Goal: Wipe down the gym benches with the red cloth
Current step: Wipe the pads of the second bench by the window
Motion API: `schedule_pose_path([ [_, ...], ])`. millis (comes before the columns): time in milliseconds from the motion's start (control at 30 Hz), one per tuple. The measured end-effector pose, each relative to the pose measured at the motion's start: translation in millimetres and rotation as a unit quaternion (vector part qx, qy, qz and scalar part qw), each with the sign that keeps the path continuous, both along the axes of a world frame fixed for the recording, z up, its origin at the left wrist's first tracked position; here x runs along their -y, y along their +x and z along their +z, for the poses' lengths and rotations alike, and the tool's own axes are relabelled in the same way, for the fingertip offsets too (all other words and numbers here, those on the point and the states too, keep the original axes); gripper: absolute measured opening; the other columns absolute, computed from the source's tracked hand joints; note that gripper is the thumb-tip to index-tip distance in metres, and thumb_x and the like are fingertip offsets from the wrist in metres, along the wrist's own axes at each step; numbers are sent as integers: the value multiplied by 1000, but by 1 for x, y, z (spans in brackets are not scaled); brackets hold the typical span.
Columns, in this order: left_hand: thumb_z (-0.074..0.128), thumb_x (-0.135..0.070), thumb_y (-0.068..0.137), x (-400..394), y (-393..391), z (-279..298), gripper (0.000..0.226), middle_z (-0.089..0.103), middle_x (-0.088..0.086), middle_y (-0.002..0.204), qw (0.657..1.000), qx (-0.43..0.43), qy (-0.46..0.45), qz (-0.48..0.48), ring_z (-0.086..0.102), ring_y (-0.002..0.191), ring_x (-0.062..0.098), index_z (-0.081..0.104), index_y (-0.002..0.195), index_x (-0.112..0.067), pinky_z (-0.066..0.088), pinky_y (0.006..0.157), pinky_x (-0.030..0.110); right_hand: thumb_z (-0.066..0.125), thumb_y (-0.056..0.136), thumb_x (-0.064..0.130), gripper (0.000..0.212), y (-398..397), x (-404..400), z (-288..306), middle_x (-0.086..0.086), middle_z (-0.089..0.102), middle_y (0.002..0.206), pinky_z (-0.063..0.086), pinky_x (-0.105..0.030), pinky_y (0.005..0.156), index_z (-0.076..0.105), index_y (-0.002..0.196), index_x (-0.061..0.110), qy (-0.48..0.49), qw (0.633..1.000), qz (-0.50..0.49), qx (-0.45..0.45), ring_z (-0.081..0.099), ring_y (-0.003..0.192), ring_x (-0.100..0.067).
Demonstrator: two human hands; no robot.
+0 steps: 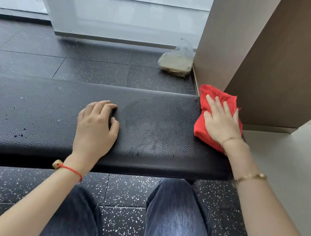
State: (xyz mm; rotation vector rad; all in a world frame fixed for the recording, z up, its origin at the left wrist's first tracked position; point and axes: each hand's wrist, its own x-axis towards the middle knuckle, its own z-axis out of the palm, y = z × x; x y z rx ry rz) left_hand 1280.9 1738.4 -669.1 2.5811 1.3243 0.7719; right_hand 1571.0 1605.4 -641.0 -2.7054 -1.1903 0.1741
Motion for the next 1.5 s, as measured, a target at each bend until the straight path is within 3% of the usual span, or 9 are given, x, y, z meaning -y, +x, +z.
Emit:
schedule_pose_path([
  [167,54,-20,90,-1,1,2,33,58,2,130,1000,-2,-7,2,45,127,26,58,122,-16,33,108,43,26,101,32,57,-38,-53,3,-4,8,162,-3,-46,121,7,154,28,-12,997,74,19,7,150,-24],
  [367,57,-19,90,-3,-4,0,31,60,0,129,1000,27,-11,-12,48,126,23,61,121,-17,34,109,41,34,98,34,58,-122,-6,-8,1,17,161,-2,-41,121,15,152,33,48,968,241,58,13,149,-20],
  [500,57,-18,90,-2,-5,-1,32,60,1,130,999,26,-12,-16,48,127,23,60,122,-16,35,109,42,37,98,34,57,-88,27,-8,6,22,159,-2,-43,121,18,151,36,48,977,196,65,17,148,-17],
  [667,54,-18,90,1,0,1,32,60,4,129,1000,9,-3,-3,48,125,27,60,121,-13,36,108,44,28,101,32,56,-31,-16,0,2,10,162,-5,-46,121,9,153,32,-9,998,57,35,7,150,-21],
  [833,56,-17,88,1,1,3,32,61,4,128,1000,11,-5,0,49,124,27,61,119,-13,36,107,46,30,100,31,58,-94,-54,-3,-3,12,162,-4,-44,120,10,154,28,17,984,168,59,10,149,-24],
  [1000,59,-16,88,-3,-4,2,31,62,4,127,1000,21,-2,-15,51,123,27,62,118,-14,37,106,44,33,98,34,58,-141,-7,-5,3,19,160,0,-39,122,15,153,32,53,958,272,67,14,148,-18],
  [1133,57,-17,89,-3,-5,0,31,61,3,128,1000,22,-1,-17,49,125,25,62,120,-13,37,107,43,35,99,34,57,-106,20,-4,8,20,160,-2,-43,121,16,152,36,40,972,223,57,15,148,-16],
  [1267,55,-17,89,1,-1,1,32,60,4,129,1000,12,-2,1,48,126,26,60,120,-13,35,107,43,30,101,33,55,-73,-19,2,4,11,162,-6,-45,121,11,153,33,4,992,126,34,7,150,-19],
  [1500,57,-16,86,0,0,2,33,61,4,128,1000,15,-6,2,49,123,27,62,119,-14,36,106,43,30,100,32,56,-149,-62,-4,0,12,162,-6,-44,121,12,153,30,26,970,239,45,8,150,-22],
])
